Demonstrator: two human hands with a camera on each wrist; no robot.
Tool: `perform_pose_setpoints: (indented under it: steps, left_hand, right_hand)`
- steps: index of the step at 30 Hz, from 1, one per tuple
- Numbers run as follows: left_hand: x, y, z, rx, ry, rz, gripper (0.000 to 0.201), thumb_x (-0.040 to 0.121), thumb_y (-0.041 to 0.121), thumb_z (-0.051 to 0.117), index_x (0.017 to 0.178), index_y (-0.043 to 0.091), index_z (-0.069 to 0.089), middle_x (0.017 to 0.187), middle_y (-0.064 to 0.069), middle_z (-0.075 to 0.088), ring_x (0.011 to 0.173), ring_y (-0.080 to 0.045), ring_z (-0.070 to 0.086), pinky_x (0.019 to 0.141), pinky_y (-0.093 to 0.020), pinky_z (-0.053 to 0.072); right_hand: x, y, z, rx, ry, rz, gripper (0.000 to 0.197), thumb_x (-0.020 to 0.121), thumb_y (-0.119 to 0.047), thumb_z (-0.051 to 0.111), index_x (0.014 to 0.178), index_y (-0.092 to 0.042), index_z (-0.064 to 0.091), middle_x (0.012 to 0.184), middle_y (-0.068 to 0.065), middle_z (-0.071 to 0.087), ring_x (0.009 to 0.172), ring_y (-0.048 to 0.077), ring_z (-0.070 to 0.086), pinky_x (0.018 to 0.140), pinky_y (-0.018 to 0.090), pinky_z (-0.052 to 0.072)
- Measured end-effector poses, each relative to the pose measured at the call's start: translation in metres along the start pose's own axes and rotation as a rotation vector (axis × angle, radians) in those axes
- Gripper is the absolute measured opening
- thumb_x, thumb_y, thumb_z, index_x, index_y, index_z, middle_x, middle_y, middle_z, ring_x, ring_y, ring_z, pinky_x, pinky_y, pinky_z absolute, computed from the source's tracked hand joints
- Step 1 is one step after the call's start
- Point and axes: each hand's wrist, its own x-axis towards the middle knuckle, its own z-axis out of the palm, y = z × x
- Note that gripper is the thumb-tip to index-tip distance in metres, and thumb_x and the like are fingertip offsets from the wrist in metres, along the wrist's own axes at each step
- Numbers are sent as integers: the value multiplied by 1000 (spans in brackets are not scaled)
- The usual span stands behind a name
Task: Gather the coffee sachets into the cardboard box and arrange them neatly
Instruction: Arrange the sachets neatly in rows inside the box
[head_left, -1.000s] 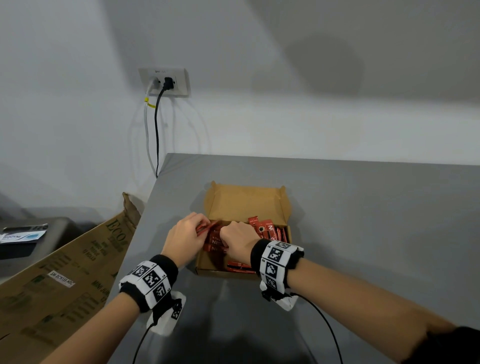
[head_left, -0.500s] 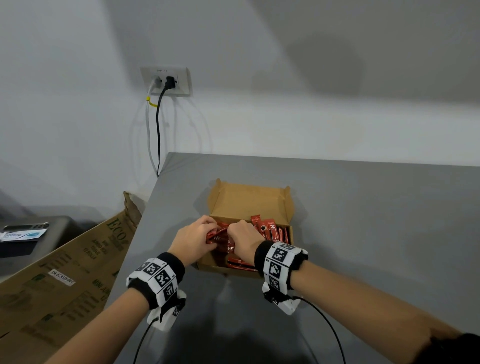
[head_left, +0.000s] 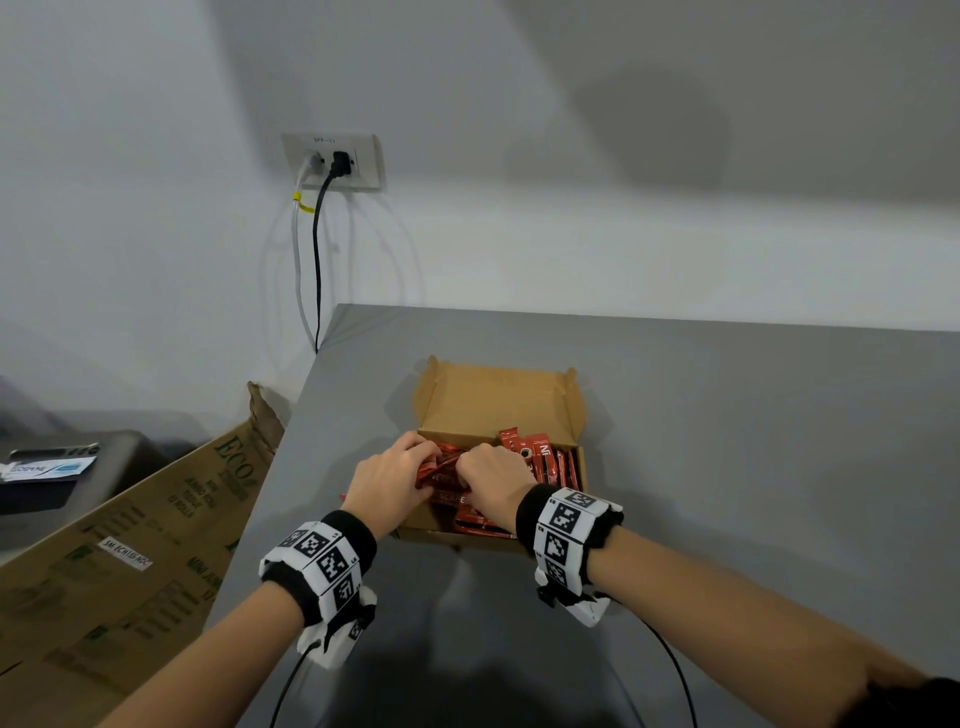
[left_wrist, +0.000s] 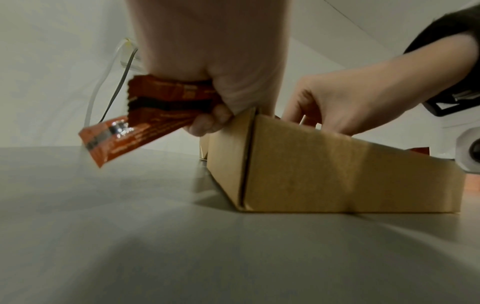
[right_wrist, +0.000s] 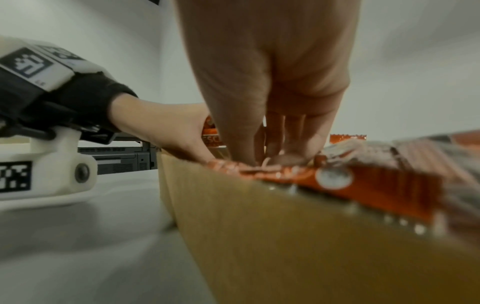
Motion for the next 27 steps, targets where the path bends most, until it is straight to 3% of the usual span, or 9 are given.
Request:
perform_pose_setpoints:
  steps: [4,10,13,16,20,27]
  left_hand:
    - [-1,2,-1,31,-15,-7,31,86,25,60,116,21,55,126,8,46,96,-19,60,76,-29,47]
    - [-1,0,2,5,14,0,26,88,25,58,113,17,58,123,5,49,89,-22,62,72,-33,51]
    - [-6,-1,7,-12,50,-8,23,91,28,54,108,15,60,118,3,51,82,-24,62,67,-36,52]
    - [-11,-2,11,-56,51,-21,26,89,34,56,107,16,60,116,4,51,86,-22,61,70,-36,52]
    - [-11,2,6,-69,25,-37,34,83,33,63,114,18,57,120,4,50,92,-21,59,73,-34,50]
    - [-7,6,5,19,-12,-73,32,86,30,60,117,22,54,125,5,46,92,-22,61,72,-31,48]
  right_hand:
    - [0,-3,2,-32,-15,3,19,90,-13,57,108,-5,58,111,15,60,102,35,59,80,40,46]
    - [2,-5,-1,-7,-51,40,17,89,-5,51,103,-7,60,108,14,62,100,35,60,80,39,47]
    - [2,-4,-3,12,-18,55,14,88,-10,52,99,-5,59,105,15,63,97,36,60,73,38,45]
    - [2,-3,-2,-25,14,54,14,90,-11,51,100,-4,57,106,16,63,98,35,60,67,36,40]
    - [3,-3,-2,-11,14,37,14,91,-12,52,101,-4,58,106,16,63,98,35,60,71,37,42]
    - [2,2,-6,55,-9,49,15,84,-9,63,98,-3,58,104,16,63,97,35,60,77,37,46]
